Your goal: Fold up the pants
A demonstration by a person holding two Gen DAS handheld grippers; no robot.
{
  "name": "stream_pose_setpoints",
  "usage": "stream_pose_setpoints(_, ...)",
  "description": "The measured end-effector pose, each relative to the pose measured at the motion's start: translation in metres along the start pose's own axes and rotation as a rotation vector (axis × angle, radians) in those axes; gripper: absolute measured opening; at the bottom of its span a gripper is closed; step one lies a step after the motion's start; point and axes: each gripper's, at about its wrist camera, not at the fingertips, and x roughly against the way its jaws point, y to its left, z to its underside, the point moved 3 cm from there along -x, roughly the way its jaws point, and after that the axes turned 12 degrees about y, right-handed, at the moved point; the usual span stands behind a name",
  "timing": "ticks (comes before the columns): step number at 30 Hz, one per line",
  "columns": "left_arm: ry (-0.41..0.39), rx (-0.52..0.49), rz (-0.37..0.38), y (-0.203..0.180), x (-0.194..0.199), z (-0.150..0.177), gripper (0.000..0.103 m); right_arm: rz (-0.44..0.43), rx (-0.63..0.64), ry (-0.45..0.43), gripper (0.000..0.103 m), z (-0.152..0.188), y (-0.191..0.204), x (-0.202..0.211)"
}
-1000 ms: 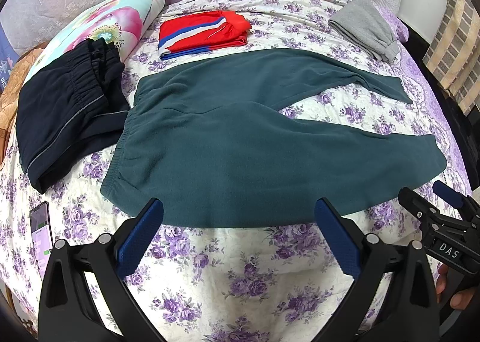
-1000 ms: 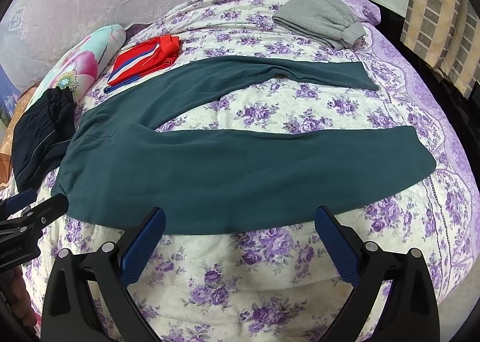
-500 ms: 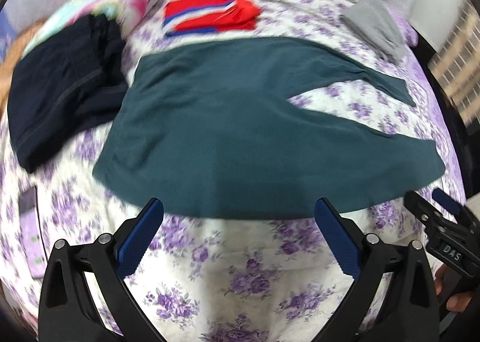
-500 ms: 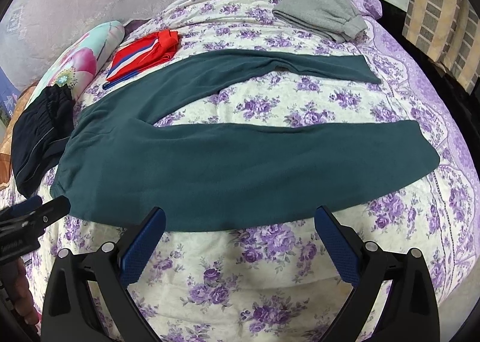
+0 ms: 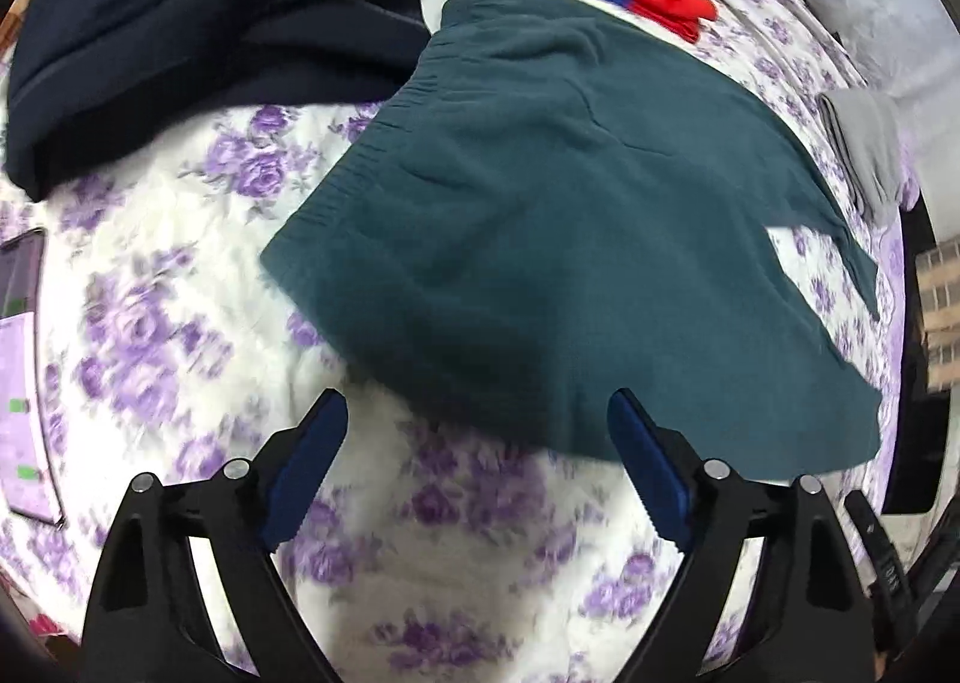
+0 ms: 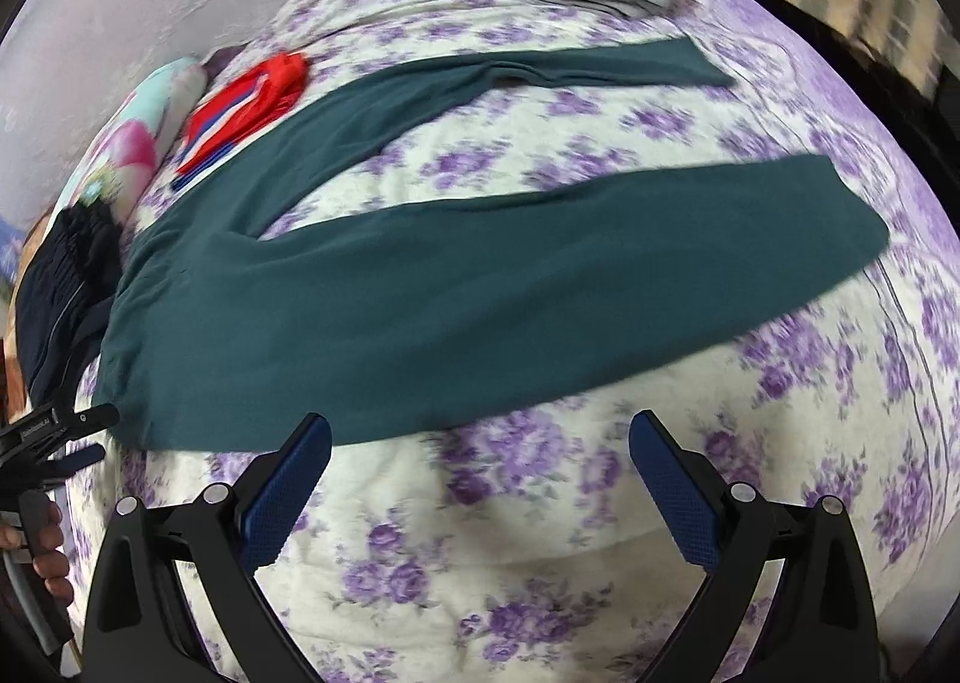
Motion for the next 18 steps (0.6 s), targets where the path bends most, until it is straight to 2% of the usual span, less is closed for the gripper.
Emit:
stream_pose_setpoints(1,0.011,0.003,0.018,0.002,-0.006,-0.006,0.084,0.000,-0.016,0.000,0.099,0.000,-0.004,-0.001)
stream_pose_setpoints(2,0.022,0.012,0.029,0.004,-0.011,-0.011,0.077,-0.002,-0.037,0.001,0.099,0.000,-0.009,-0.001)
stream_pose_setpoints(3,0.038,0.029,0.038,0.007,-0.017,-0.017,0.062,-0.002,-0.044,0.001,0.099,-0.001,-0.012,-0.002)
stream_pose_setpoints(5,0.021,0.076,0.021,0.010,-0.021,-0.026,0.041,-0.002,-0.056,0.008,0.099,-0.002,-0.016,-0.004)
stream_pose_setpoints(6,-0.009,0.065,0.013,0.009,-0.017,-0.029,0.007,-0.007,-0.059,0.013,0.099,-0.003,-0.017,-0.005)
stream_pose_setpoints(8,-0.009,0.020,-0.011,0.003,-0.014,-0.032,0.005,-0.033,-0.071,0.026,0.099,-0.006,-0.025,-0.008)
stream_pose_setpoints(10,-0.039,-0.002,-0.018,-0.001,-0.005,-0.029,0.005,-0.008,-0.124,0.008,0.099,-0.013,-0.051,-0.007)
stream_pose_setpoints(12,-0.050,-0.011,-0.018,-0.003,-0.001,-0.028,0.005,0.047,-0.261,-0.020,0.099,-0.019,-0.099,-0.006)
stream_pose_setpoints(15,-0.054,-0.011,-0.015,-0.005,-0.001,-0.028,0.005,0.064,-0.456,-0.053,0.099,-0.024,-0.170,-0.004)
stream_pose_setpoints(17,-0.054,-0.013,-0.018,-0.006,-0.001,-0.030,0.005,0.120,-0.526,-0.079,0.097,-0.031,-0.211,-0.003)
stream_pose_setpoints(18,-0.053,-0.008,-0.015,-0.007,-0.001,-0.031,0.005,0.147,-0.546,-0.091,0.093,-0.036,-0.228,-0.003)
